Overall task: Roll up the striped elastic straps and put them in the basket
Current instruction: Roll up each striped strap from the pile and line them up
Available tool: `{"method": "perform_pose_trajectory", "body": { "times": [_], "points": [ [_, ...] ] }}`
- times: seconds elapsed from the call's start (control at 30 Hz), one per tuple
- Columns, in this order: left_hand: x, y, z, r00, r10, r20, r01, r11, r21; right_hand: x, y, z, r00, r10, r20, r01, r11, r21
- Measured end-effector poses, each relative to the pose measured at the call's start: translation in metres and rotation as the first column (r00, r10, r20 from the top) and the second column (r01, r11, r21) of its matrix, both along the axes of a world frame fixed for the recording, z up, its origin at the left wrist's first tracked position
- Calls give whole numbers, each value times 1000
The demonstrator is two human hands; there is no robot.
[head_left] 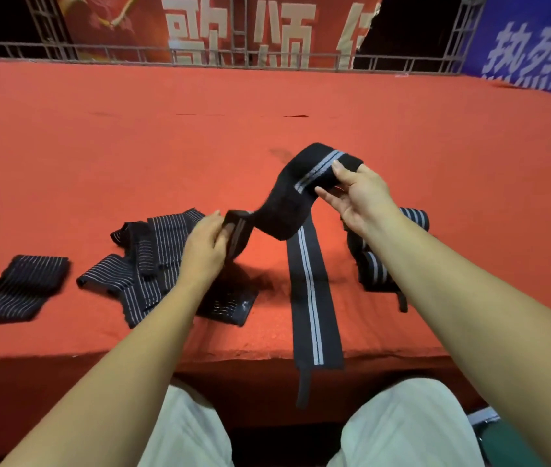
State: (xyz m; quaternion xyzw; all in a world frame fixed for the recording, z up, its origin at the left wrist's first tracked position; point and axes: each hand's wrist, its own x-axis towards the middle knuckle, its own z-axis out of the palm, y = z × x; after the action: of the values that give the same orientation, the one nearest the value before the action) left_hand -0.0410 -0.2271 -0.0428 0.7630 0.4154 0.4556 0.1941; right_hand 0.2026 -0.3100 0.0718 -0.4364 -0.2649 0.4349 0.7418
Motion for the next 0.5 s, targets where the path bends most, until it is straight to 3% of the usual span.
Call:
{"method": "perform_pose_trajectory", "body": {
  "times": [0.1,0.2,0.3,0.4,0.5],
  "points": [
    [8,-10,46,995,6,96,-8,1000,19,3,7,-1,999,-8,-33,10,998,55],
    [15,-10,75,999,-44,12,44,998,-50,4,16,2,998,-30,-64,36,995,98],
    [18,-12,76,984,-173,45,178,951,-252,6,20,3,997,-72,1,71,991,113],
    [20,-32,54,929,-248,275,362,760,-539,11,22,-2,991,-92,94,82,991,102],
    [24,-55,22,875,-250,414,482,517,-707,21,26,-9,976,-134,173,125,990,62]
  ]
}}
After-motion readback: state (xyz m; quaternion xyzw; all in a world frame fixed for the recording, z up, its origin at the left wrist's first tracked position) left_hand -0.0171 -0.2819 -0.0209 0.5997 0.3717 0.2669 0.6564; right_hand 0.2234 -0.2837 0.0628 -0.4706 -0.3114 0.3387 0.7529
